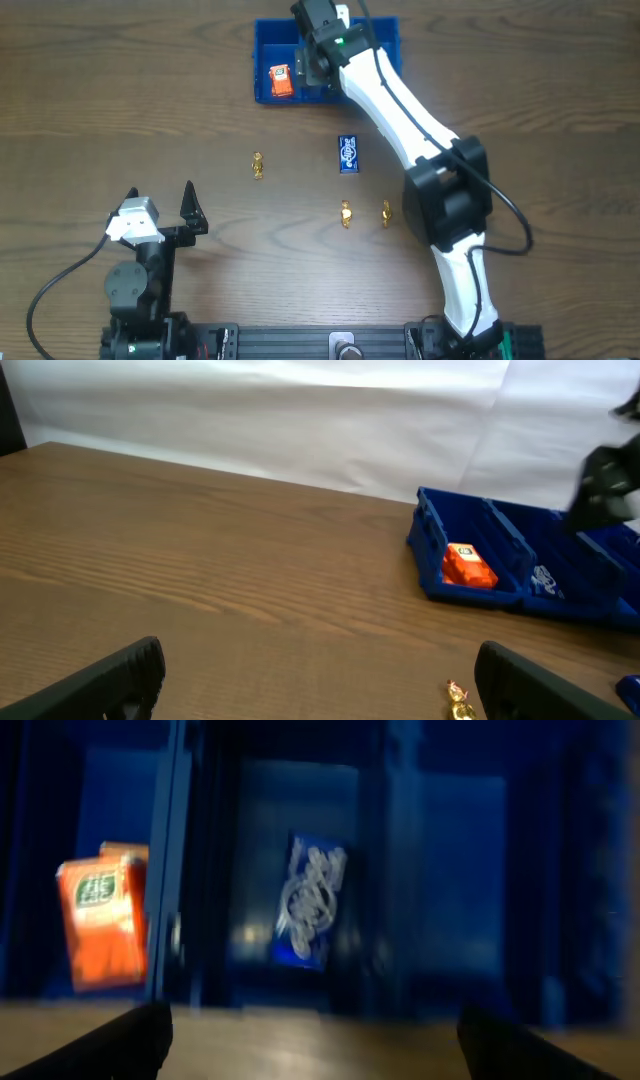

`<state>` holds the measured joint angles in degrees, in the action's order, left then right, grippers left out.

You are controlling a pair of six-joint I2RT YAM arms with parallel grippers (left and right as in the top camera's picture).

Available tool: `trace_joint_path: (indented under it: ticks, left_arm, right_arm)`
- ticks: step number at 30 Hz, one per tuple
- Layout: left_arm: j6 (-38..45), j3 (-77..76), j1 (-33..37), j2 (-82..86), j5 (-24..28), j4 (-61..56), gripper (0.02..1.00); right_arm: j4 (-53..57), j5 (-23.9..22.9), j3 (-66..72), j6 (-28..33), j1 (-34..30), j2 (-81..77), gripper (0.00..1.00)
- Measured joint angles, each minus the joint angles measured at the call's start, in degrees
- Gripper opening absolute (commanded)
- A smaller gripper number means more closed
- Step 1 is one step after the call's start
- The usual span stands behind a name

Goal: Sort Candies Into Trays

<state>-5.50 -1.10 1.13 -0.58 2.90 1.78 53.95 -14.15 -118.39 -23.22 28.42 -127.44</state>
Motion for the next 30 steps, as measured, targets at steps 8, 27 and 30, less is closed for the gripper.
trace_joint_path:
  ticks: [8, 27, 30]
  left_arm:
    - [0.0, 0.0, 0.0, 0.0, 0.0, 0.0, 0.998]
    - [0.0, 0.0, 0.0, 0.0, 0.0, 0.0, 0.998]
    - [0.0, 0.0, 0.0, 0.0, 0.0, 0.0, 0.996]
  right_arm:
    - [10.3, 0.2, 4.7, 0.7, 0.0, 15.4, 0.939]
    - [-7.4, 8.2, 37.7, -1.9, 0.2, 13.4, 0.932]
    - [-8.0, 8.5, 37.7, -2.0, 0.7, 12.9, 0.932]
